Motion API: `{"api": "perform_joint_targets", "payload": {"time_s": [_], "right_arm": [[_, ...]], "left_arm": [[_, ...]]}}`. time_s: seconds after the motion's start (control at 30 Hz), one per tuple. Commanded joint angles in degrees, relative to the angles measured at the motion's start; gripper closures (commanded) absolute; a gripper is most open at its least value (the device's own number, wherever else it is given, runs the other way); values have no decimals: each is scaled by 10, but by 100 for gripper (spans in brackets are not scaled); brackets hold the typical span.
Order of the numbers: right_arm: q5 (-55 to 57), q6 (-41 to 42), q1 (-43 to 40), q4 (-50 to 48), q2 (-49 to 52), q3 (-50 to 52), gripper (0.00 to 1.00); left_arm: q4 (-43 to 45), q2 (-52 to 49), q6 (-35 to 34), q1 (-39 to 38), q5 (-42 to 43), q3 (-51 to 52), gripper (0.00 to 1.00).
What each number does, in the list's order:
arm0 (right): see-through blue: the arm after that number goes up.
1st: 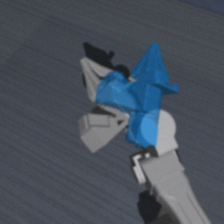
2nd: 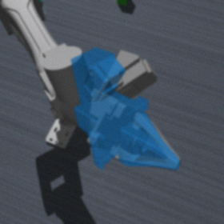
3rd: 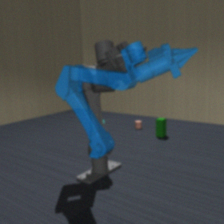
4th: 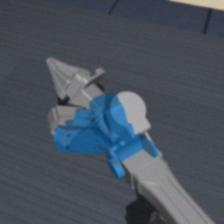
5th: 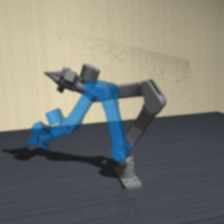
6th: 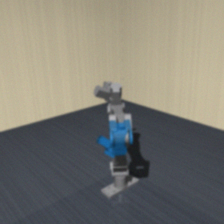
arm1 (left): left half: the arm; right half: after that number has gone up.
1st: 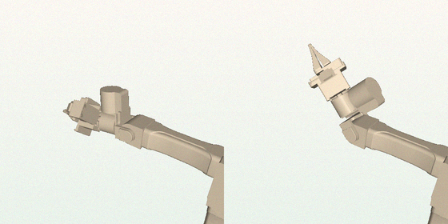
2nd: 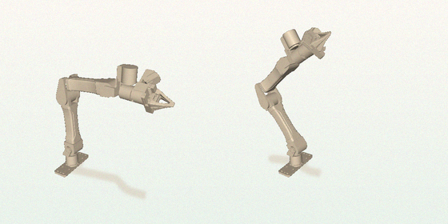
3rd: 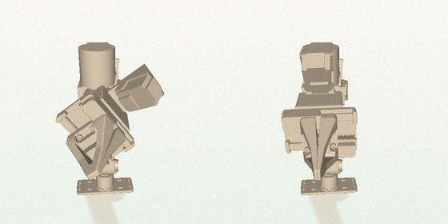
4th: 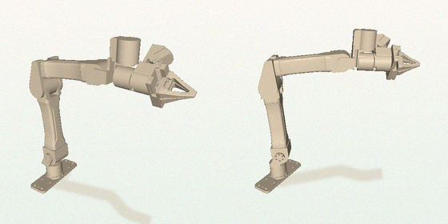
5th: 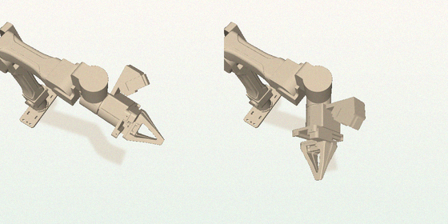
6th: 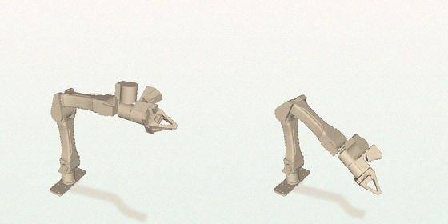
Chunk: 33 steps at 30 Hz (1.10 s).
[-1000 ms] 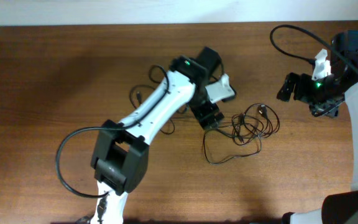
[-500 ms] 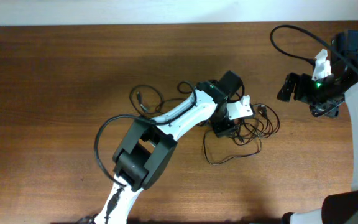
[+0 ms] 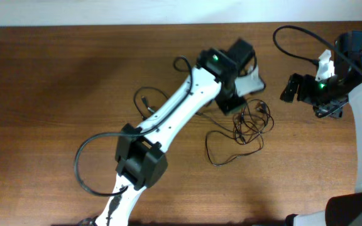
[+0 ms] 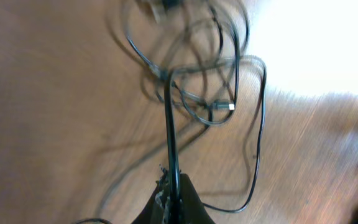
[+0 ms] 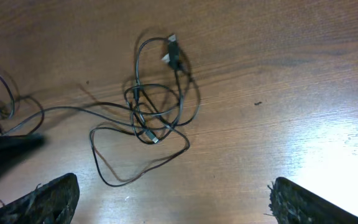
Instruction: Untangle cables
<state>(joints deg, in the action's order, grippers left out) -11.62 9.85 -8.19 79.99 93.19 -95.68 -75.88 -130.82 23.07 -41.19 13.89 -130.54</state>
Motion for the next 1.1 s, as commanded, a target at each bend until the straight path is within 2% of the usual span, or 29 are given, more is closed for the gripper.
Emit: {"api": "perform_joint_targets", "payload": {"time_s": [0.0, 0.1, 0.13, 0.2, 0.23, 0.27, 0.33, 0.4, 0.47, 0.6, 0.67, 0.7, 0.9, 0.93, 0.97, 1.0, 1.03, 1.07], "right_arm": [[-6, -6, 3, -3, 0, -7, 1], [-46, -6, 3, -8, 0, -7, 1], [-67, -6, 3, -12, 0, -7, 1], [-112, -22, 8, -16, 0, -7, 1], [-139, -36, 22, -28, 0, -7, 1], [-139, -36, 38, -42, 0, -7, 1], [-139, -30, 64, -73, 0, -7, 1], [-143, 4, 70, -104, 3, -7, 3], [-165, 3, 84, -107, 12, -7, 4], [-267, 16, 112, -170, 21, -8, 4], [-268, 17, 116, -172, 23, -7, 4], [-241, 44, 125, -173, 35, -7, 6], [-251, 72, 181, -202, 156, -6, 37], [-255, 72, 181, -211, 159, -6, 46], [-255, 76, 174, -224, 158, -7, 70], [-254, 79, 164, -226, 158, -7, 86], [-254, 79, 141, -222, 158, -7, 96], [-257, 103, 119, -215, 158, -7, 96]], "left_arm": [[-66, 15, -106, 39, 1, -208, 100], [-103, 16, -124, 46, 0, -363, 100], [-113, 16, -151, 49, 1, -410, 100], [-122, 16, -179, 57, 14, -459, 100], [-123, 18, -179, 72, 71, -487, 100], [-112, 30, -189, 96, 145, -493, 100], [-97, 51, -221, 138, 222, -493, 100], [-68, 73, -258, 194, 336, -493, 100], [-46, 80, -287, 228, 402, -493, 100], [-43, 81, -299, 241, 425, -493, 100], [-42, 81, -299, 241, 423, -493, 100], [-40, 81, -302, 241, 423, -493, 100], [-31, 81, -327, 241, 429, -493, 100], [-30, 81, -327, 241, 429, -493, 100], [-23, 81, -330, 241, 430, -493, 100], [-18, 81, -336, 242, 429, -493, 100], [-9, 82, -344, 254, 438, -493, 100], [-9, 85, -351, 271, 440, -493, 100]]}}
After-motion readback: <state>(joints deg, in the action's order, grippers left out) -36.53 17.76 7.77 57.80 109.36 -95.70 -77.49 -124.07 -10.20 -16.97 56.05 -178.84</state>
